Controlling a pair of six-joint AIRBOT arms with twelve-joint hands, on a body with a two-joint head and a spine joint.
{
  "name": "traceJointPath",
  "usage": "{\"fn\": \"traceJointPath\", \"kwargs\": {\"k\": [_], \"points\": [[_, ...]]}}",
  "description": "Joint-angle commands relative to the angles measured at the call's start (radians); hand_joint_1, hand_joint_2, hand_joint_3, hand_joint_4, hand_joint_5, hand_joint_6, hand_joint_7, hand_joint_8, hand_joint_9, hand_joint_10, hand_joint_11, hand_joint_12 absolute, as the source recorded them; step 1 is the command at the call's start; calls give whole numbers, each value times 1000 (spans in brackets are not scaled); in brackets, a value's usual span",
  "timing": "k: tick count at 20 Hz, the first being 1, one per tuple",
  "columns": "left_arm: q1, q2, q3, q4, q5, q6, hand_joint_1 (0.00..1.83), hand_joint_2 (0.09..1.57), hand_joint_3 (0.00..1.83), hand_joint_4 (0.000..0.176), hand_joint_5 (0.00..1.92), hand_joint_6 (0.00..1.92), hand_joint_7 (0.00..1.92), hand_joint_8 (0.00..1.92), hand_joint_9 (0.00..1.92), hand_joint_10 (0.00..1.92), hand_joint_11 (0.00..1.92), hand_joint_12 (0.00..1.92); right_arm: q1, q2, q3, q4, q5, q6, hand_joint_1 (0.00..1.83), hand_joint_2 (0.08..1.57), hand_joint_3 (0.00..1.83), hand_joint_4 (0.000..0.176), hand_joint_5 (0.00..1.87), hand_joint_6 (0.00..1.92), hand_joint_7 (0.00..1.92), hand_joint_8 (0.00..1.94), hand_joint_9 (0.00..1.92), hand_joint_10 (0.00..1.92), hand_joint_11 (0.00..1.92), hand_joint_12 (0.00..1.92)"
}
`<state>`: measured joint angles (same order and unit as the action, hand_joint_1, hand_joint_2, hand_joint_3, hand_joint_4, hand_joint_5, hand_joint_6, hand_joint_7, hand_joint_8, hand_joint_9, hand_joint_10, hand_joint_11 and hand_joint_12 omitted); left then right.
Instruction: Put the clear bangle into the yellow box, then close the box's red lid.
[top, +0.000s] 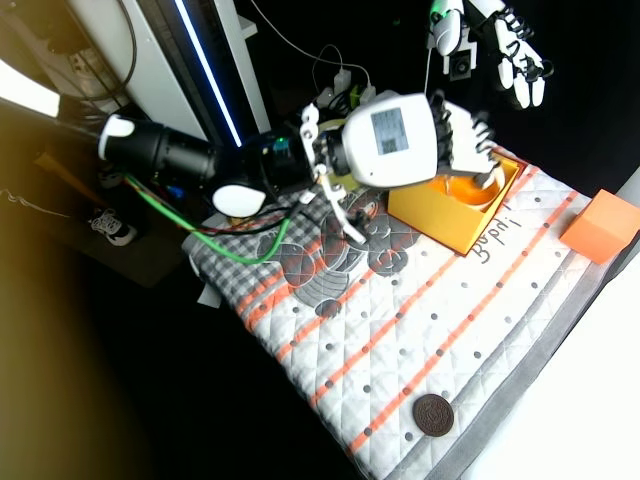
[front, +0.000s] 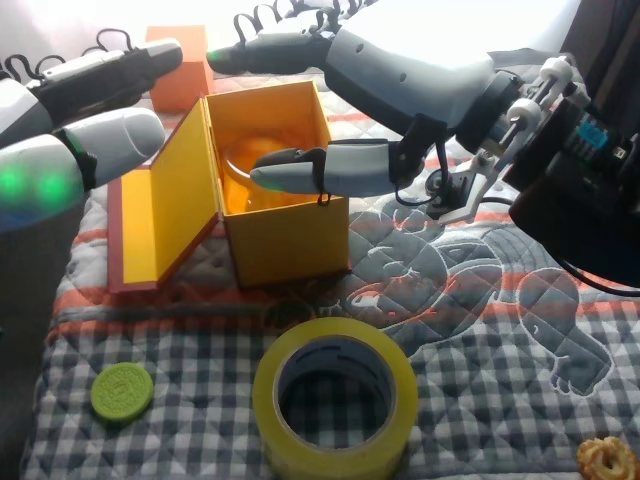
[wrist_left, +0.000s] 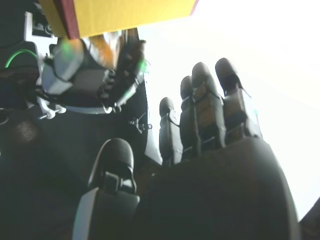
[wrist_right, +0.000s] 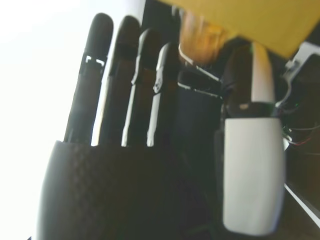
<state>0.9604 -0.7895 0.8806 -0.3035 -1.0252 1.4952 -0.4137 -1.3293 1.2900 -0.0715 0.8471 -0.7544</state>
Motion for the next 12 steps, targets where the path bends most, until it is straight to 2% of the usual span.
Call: {"fn": "traceJointPath", "kwargs": {"k": [1, 2, 3, 4, 5, 6, 7, 8, 9, 10, 11, 12], "points": [[-13, -3, 6, 7, -120, -4, 0, 1309, 0, 176, 280, 1, 303, 0, 328, 0, 0, 554, 10, 5, 3, 10, 120, 12, 583, 1055, 1, 0, 399, 0, 430, 0, 424, 0, 157, 706], [-13, -4, 6, 7, -119, -4, 0, 1309, 0, 176, 280, 1, 303, 0, 328, 0, 0, 554, 10, 5, 2, 8, 120, 14, 583, 1055, 1, 0, 399, 0, 430, 0, 424, 0, 157, 706], [-13, -3, 5, 7, -118, -4, 0, 1307, 0, 173, 257, 0, 301, 0, 330, 2, 0, 551, 10, 5, 0, 8, 121, 16, 506, 1048, 0, 0, 311, 0, 372, 0, 387, 0, 76, 888], [-13, -3, 4, 7, -117, -4, 0, 1317, 3, 159, 289, 14, 325, 9, 344, 7, 0, 547, 10, 5, -6, 9, 126, 16, 307, 1057, 0, 7, 127, 0, 221, 0, 281, 0, 2, 1020], [-13, -2, 2, 7, -117, -4, 0, 1317, 3, 159, 289, 14, 325, 9, 344, 7, 0, 547, 10, 6, -13, 8, 136, 16, 307, 1057, 0, 7, 127, 0, 221, 0, 281, 0, 2, 1020], [-13, 3, -4, 9, -119, -4, 0, 1317, 2, 158, 299, 11, 322, 5, 340, 3, 0, 480, 9, 29, -26, 8, 158, 16, 303, 1045, 0, 28, 73, 0, 167, 2, 220, 4, 0, 915], [-13, 14, -15, 17, -124, -4, 0, 1304, 0, 152, 330, 9, 357, 7, 354, 4, 0, 417, 4, 64, -38, 8, 181, 16, 162, 1046, 0, 57, 2, 0, 110, 2, 215, 3, 0, 883], [-10, 34, -33, 31, -129, -4, 0, 1296, 0, 162, 328, 5, 355, 4, 345, 0, 0, 412, -5, 102, -54, 11, 208, 16, 89, 1027, 0, 86, 0, 0, 82, 1, 118, 0, 0, 648], [-2, 58, -52, 48, -134, -6, 0, 1296, 0, 162, 328, 5, 355, 4, 345, 0, 0, 412, -19, 137, -68, 19, 235, 16, 89, 1027, 0, 86, 0, 0, 82, 1, 118, 0, 0, 648], [18, 85, -75, 69, -145, -23, 0, 1311, 2, 175, 274, 0, 357, 6, 339, 5, 8, 415, -40, 171, -81, 32, 265, 16, 75, 1014, 0, 65, 0, 0, 13, 0, 7, 0, 0, 178], [51, 110, -92, 93, -161, -70, 0, 1311, 2, 175, 274, 0, 357, 6, 339, 5, 8, 415, -68, 204, -94, 55, 301, 14, 75, 1014, 0, 65, 0, 0, 13, 0, 7, 0, 0, 178], [101, 137, -108, 133, -182, -159, 0, 1317, 4, 80, 254, 0, 368, 8, 354, 10, 0, 410, -107, 239, -110, 83, 348, 10, 109, 1044, 9, 106, 0, 0, 1, 0, 0, 0, 0, 6]]}}
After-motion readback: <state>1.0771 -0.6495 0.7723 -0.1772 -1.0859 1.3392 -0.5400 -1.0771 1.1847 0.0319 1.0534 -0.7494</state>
